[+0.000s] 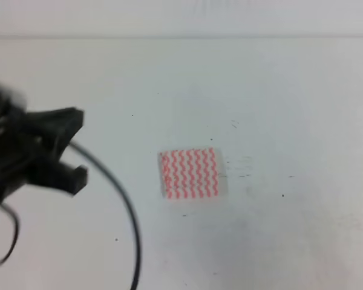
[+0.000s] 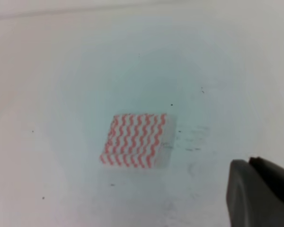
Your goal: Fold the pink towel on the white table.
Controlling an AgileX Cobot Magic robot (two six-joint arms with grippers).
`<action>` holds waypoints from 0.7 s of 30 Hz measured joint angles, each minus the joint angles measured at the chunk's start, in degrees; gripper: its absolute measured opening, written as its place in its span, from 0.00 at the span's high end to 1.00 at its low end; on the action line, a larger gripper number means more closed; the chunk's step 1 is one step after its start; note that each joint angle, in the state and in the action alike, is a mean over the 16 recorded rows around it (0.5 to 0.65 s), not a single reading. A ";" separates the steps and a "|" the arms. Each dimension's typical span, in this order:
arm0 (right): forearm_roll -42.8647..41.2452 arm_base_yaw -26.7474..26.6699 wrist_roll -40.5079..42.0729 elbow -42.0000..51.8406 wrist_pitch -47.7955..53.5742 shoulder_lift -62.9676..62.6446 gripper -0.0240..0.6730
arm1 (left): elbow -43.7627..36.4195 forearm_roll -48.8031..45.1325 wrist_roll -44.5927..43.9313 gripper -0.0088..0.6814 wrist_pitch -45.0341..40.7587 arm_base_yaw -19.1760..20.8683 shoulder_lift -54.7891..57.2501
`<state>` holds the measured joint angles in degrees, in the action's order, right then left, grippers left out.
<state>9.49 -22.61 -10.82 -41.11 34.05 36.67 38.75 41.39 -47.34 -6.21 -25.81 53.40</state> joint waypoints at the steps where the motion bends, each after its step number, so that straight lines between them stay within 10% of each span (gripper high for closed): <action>1: 0.05 0.01 0.29 1.57 -0.98 -1.70 0.99 | -2.21 0.26 0.17 1.00 0.82 0.00 -2.67; 21: 1.41 0.06 2.99 26.63 -22.45 -26.81 0.99 | -34.48 5.62 1.04 0.99 7.16 -0.01 -43.91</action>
<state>10.90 -22.55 -7.83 -14.48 11.60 9.85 4.28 47.01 -46.30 0.95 -25.82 9.48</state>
